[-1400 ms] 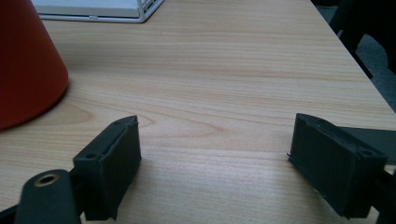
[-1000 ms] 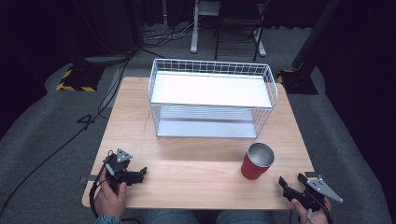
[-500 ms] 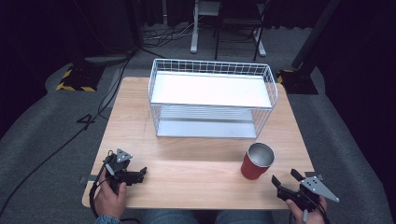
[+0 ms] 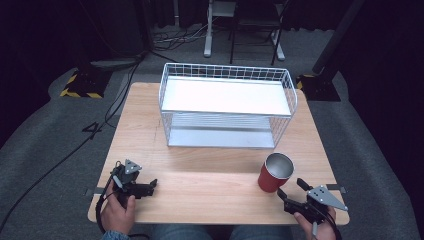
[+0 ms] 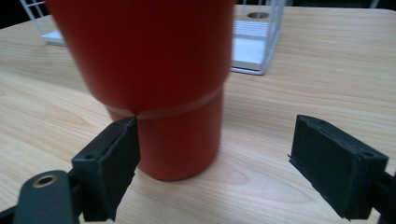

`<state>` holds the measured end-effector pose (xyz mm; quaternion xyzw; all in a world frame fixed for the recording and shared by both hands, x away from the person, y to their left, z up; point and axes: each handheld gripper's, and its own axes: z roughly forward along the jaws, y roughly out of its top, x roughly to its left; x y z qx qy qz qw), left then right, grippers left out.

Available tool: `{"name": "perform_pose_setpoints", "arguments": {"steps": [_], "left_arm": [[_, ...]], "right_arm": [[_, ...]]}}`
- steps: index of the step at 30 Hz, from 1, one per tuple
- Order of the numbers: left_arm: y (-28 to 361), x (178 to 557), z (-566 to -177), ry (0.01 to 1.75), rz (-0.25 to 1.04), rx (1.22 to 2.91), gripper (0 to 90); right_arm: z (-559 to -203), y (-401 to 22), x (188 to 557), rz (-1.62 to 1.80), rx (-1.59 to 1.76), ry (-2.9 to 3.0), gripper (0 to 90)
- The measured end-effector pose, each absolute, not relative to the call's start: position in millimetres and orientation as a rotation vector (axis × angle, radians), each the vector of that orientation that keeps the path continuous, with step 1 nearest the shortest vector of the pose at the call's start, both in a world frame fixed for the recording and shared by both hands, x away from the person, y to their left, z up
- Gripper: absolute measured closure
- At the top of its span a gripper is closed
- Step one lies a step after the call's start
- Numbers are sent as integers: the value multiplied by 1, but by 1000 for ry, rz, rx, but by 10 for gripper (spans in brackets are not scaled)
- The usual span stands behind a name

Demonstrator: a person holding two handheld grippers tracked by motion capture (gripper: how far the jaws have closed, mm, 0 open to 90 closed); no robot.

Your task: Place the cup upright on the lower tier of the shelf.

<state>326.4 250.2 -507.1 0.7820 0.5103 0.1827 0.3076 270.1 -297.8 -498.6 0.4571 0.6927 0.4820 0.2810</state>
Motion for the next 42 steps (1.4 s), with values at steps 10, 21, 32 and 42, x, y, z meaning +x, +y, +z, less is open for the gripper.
{"name": "perform_pose_setpoints", "arguments": {"steps": [10, 21, 32, 42], "left_arm": [[250, 326, -507, 1349, 485, 2068, 0], [250, 326, -507, 1350, 483, 2068, 0], [250, 326, -507, 1350, 483, 2068, 0], [250, 326, -507, 1350, 483, 2067, 0]], "right_arm": [[-498, -281, 276, 1313, 1170, 1908, 159], [-500, -269, 295, 1299, 1140, 1967, 158], [-500, -260, 310, 1277, 1144, 1994, 147], [-500, -257, 318, 1237, 1152, 2045, 156]]}}
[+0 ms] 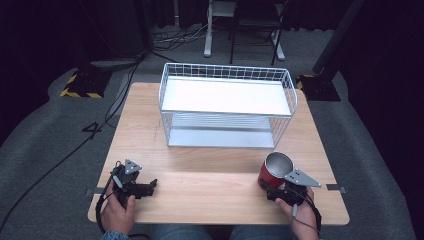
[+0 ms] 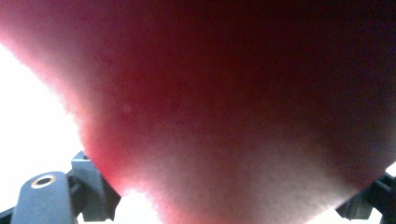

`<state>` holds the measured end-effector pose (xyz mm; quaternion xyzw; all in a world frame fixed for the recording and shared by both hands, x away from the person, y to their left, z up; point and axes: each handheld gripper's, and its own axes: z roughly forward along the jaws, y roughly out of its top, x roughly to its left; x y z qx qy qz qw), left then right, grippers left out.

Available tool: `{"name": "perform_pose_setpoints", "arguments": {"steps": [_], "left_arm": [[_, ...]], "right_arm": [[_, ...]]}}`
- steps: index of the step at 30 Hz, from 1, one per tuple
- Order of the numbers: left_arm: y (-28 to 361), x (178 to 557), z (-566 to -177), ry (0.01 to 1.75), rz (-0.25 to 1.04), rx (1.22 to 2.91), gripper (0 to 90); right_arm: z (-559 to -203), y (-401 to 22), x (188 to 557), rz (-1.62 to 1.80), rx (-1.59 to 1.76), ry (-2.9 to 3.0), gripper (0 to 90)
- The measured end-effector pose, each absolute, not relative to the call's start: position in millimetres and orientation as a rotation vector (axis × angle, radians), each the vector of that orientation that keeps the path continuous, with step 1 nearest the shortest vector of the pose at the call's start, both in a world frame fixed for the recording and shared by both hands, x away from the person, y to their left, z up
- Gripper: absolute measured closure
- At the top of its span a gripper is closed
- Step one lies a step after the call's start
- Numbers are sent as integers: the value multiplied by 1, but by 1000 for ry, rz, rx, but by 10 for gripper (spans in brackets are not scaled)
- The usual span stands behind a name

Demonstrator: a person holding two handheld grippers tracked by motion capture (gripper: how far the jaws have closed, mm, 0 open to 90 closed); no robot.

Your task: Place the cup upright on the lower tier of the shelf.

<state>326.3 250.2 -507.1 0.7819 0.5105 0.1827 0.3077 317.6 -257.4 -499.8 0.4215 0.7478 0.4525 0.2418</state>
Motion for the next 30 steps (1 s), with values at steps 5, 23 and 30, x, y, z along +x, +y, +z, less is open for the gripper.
{"name": "perform_pose_setpoints", "arguments": {"steps": [5, 23, 30], "left_arm": [[250, 326, -507, 1350, 483, 2068, 0], [250, 326, -507, 1349, 485, 2068, 0], [250, 326, -507, 1350, 483, 2068, 0]], "right_arm": [[-500, -257, 318, 1234, 1142, 2043, 165], [-493, -255, 317, 1268, 1110, 2028, 169], [-478, -245, 325, 1284, 1080, 2034, 169]]}}
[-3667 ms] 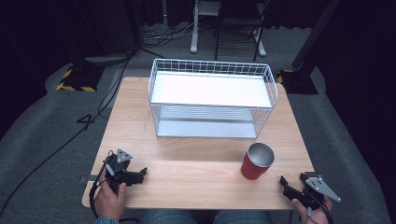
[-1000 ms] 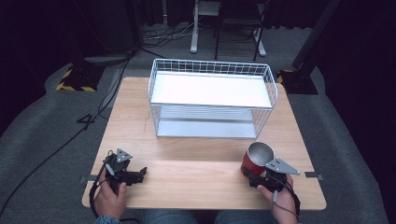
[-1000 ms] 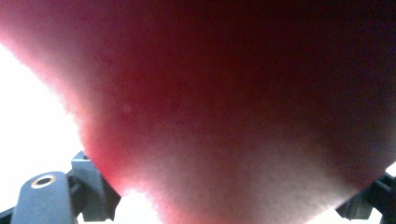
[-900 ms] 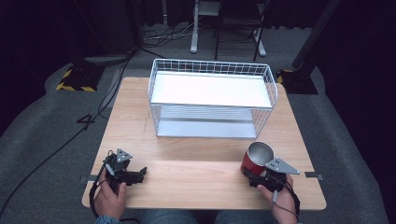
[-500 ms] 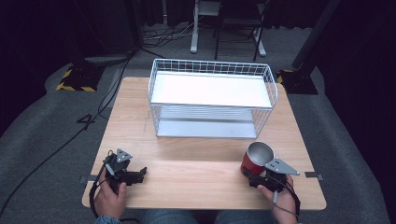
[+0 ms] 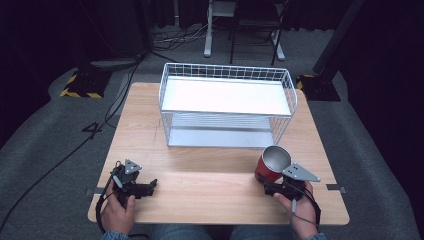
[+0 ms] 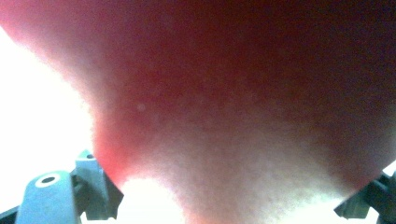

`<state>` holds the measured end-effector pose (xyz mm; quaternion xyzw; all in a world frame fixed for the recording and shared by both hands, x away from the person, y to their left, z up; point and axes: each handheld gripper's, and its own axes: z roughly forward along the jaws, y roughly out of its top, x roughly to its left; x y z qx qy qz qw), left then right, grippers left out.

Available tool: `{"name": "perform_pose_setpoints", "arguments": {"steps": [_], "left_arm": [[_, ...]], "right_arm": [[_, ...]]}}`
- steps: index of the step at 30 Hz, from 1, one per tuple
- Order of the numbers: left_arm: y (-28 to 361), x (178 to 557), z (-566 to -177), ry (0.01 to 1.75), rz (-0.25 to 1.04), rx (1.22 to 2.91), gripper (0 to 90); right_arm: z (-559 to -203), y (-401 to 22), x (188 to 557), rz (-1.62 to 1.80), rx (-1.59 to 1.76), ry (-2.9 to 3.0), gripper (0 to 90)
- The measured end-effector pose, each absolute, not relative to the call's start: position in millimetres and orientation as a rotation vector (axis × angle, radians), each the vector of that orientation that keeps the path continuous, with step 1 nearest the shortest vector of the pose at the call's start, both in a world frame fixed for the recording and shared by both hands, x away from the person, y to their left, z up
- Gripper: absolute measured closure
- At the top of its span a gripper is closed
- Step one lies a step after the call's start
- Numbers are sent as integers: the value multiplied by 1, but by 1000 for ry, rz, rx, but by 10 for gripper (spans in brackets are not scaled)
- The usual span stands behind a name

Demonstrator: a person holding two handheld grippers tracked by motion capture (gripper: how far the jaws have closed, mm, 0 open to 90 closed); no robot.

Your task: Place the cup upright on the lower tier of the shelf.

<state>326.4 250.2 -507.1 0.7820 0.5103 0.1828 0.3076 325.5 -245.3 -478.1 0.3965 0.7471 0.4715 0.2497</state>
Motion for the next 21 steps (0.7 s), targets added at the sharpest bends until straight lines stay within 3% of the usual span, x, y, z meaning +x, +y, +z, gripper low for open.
{"name": "perform_pose_setpoints", "arguments": {"steps": [21], "left_arm": [[250, 326, -507, 1349, 485, 2069, 0]], "right_arm": [[-460, -192, 367, 1305, 986, 2119, 168]]}}
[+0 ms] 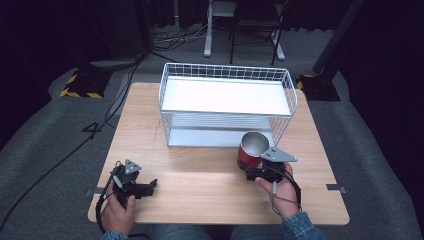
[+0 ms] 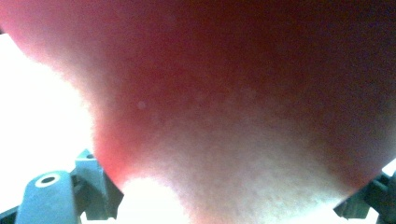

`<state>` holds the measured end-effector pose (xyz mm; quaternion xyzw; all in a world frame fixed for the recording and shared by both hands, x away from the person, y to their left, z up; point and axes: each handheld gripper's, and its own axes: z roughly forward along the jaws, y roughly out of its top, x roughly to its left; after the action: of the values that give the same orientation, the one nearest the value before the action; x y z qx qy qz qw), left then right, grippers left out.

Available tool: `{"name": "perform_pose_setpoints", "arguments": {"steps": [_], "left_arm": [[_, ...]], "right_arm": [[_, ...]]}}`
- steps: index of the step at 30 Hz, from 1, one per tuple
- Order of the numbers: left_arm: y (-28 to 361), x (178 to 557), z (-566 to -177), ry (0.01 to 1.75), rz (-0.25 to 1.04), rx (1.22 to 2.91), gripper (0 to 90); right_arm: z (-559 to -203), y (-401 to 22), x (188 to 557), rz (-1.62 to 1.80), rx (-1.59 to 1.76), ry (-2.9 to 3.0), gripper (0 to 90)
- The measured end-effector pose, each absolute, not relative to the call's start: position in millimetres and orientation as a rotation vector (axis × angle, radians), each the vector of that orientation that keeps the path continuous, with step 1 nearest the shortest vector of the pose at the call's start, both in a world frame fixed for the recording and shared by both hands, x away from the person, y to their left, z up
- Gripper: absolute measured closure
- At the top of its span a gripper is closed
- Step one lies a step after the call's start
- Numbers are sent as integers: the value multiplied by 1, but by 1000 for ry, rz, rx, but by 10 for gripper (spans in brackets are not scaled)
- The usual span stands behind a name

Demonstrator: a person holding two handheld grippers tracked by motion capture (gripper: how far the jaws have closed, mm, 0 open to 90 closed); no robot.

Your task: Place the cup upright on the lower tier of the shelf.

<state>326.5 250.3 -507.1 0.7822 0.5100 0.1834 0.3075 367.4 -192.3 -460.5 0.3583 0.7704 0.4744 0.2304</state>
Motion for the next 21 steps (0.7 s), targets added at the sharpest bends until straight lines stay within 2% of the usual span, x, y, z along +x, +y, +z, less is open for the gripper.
{"name": "perform_pose_setpoints", "arguments": {"steps": [21], "left_arm": [[250, 323, -507, 1342, 480, 2070, 1]], "right_arm": [[-459, -143, 413, 1315, 943, 2158, 168]]}}
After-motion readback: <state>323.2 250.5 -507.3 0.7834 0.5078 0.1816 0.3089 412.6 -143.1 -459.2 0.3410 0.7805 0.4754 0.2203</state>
